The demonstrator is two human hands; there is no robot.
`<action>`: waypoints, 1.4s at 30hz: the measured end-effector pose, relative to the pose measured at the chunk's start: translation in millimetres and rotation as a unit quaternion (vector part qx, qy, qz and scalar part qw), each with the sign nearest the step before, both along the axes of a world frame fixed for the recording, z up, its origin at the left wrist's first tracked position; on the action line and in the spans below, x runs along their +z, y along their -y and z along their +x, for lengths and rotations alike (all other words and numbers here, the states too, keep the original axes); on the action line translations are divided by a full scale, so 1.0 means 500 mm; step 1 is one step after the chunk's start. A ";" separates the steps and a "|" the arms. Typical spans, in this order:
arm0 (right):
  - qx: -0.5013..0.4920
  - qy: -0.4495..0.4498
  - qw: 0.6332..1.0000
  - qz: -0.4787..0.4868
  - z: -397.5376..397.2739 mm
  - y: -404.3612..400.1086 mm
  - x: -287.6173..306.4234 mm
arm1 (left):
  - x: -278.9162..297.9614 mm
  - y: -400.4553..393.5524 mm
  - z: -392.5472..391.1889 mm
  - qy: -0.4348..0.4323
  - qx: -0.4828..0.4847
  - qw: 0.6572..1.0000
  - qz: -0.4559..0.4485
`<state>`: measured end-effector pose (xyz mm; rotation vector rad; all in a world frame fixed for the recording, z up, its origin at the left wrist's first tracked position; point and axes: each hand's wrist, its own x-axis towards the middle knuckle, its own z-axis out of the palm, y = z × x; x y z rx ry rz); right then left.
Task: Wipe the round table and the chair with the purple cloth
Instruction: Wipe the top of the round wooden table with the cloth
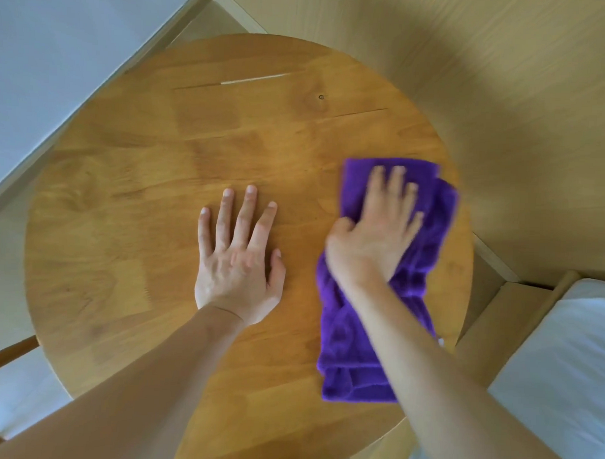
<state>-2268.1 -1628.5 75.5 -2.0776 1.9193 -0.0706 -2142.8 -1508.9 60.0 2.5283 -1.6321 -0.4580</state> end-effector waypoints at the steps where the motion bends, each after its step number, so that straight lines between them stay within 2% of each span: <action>1: 0.087 -0.007 0.996 0.014 0.017 -0.040 0.004 | -0.001 0.000 0.000 0.002 0.000 1.000 0.000; 4: 0.322 0.001 0.945 0.054 -0.004 -0.112 0.009 | -0.002 0.000 -0.002 0.001 -0.001 1.000 0.001; 7: 0.432 -0.018 0.902 0.026 -0.078 -0.045 0.003 | -0.001 0.000 -0.002 0.000 -0.001 1.000 -0.002; 8: 0.419 -0.029 0.908 0.014 -0.102 -0.015 -0.002 | -0.001 -0.001 -0.002 -0.001 0.000 1.000 -0.004; 9: 0.369 -0.034 0.929 0.006 -0.123 0.012 -0.005 | -0.002 -0.001 -0.002 -0.002 0.001 1.000 -0.005; 11: 0.204 -0.026 0.979 -0.013 -0.139 0.040 -0.008 | -0.003 0.000 -0.002 -0.001 0.002 1.000 -0.005; 12: 0.123 -0.021 0.992 -0.021 -0.128 0.038 -0.011 | -0.003 -0.001 -0.001 -0.001 0.001 1.000 -0.004; 14: 0.005 -0.015 1.000 -0.021 -0.080 0.015 -0.013 | -0.002 -0.002 -0.001 -0.001 0.000 1.000 -0.005; 16: -0.035 -0.022 0.999 -0.001 -0.022 -0.019 -0.008 | -0.002 -0.002 0.000 -0.001 0.000 1.000 -0.004; 17: -0.010 -0.033 0.999 0.011 -0.001 -0.041 -0.005 | -0.002 -0.002 0.000 0.000 0.000 1.000 -0.003; 19: 0.139 -0.051 0.989 0.028 0.010 -0.082 -0.002 | -0.004 -0.001 0.001 0.001 0.001 1.000 -0.007; 22: 0.390 -0.041 0.919 0.029 -0.058 -0.061 0.004 | -0.005 -0.003 -0.001 0.000 0.002 1.000 -0.015; 23: 0.422 -0.039 0.905 0.021 -0.088 -0.032 0.004 | -0.005 -0.003 -0.001 0.000 0.002 1.000 -0.017; 24: 0.414 -0.039 0.909 0.012 -0.117 -0.002 0.001 | -0.006 -0.003 -0.001 -0.002 0.003 1.000 -0.017; 25: 0.363 -0.036 0.931 0.007 -0.144 0.024 -0.002 | -0.006 -0.002 -0.002 -0.003 0.002 1.000 -0.017; 27: 0.177 -0.019 0.984 -0.005 -0.184 0.049 -0.006 | -0.007 -0.002 -0.003 -0.002 0.001 1.000 -0.014; 28: 0.082 -0.010 0.996 -0.013 -0.187 0.046 -0.011 | -0.007 -0.001 -0.002 -0.001 0.001 1.000 -0.012; 31: -0.132 0.010 0.991 -0.022 -0.120 0.007 -0.018 | -0.004 -0.003 0.000 0.002 0.003 1.000 -0.008; 33: -0.205 0.000 0.979 0.010 -0.037 -0.025 -0.008 | -0.004 -0.002 0.001 0.002 0.004 1.000 -0.009; 34: -0.176 -0.017 0.984 0.024 -0.003 -0.048 -0.002 | -0.003 -0.003 -0.001 0.000 0.004 1.000 -0.009; 36: 0.024 -0.028 0.999 0.036 0.034 -0.101 0.000 | -0.002 -0.003 0.000 0.001 0.011 1.000 -0.016; 37: 0.143 -0.022 0.988 0.047 0.028 -0.118 0.002 | -0.002 -0.002 0.000 0.000 0.010 1.000 -0.018; 39: 0.349 -0.012 0.936 0.044 -0.025 -0.101 0.006 | -0.002 -0.002 -0.001 -0.005 0.009 1.000 -0.026; 41: 0.440 -0.007 0.897 0.030 -0.094 -0.041 0.005 | -0.001 0.000 -0.003 -0.008 0.010 0.999 -0.035; 42: 0.425 -0.010 0.905 0.016 -0.129 -0.010 0.001 | 0.000 0.001 -0.004 -0.007 0.010 0.999 -0.033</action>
